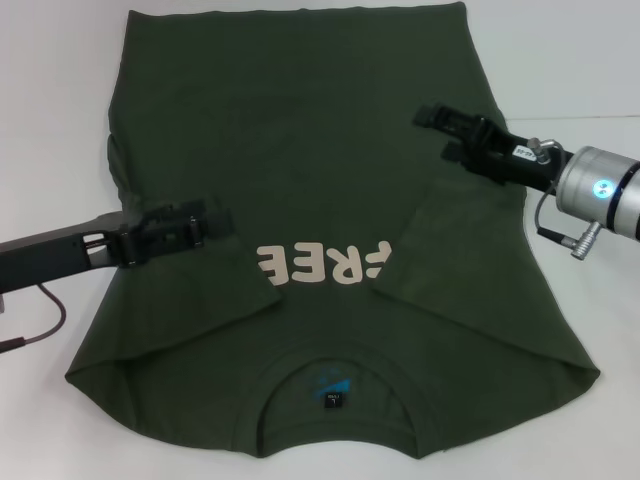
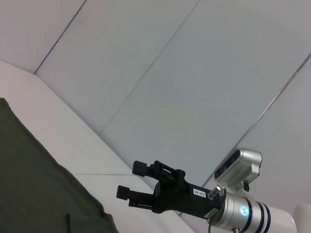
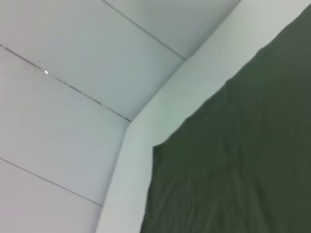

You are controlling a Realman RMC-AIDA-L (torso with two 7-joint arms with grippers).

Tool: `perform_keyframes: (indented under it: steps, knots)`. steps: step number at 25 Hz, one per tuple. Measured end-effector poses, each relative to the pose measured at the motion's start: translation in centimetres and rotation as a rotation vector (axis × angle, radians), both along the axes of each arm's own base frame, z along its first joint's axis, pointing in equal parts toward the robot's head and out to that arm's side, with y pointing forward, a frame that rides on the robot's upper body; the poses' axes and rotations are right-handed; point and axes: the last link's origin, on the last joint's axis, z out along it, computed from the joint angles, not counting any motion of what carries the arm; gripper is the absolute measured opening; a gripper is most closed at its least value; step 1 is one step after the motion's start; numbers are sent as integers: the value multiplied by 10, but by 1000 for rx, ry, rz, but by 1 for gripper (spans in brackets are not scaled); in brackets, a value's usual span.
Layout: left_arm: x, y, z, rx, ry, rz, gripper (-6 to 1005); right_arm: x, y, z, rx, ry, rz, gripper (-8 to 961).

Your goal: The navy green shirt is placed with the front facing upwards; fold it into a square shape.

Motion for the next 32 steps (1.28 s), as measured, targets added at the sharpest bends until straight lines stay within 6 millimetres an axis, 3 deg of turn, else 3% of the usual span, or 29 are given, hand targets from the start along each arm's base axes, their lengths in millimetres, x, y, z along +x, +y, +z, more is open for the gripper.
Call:
perform_keyframes:
  steps: [6,13,19,24,32]
  knots:
    - [-5,-1,5,-16,-18,46,938,21,-21,20,-17,17,57,900]
    - [-26,-6,26,-135,36,204,937,62,-74,71,-62,16,193,899]
    - [-47,-11,38,-325,205,461,938,95,-109,94,-120,-17,150,900]
    - [-61,-3,45,-362,384,586,938,107,-119,98,-144,-74,135,900]
    - [-70,5,42,-342,467,657,937,106,-118,94,-178,-118,153,899]
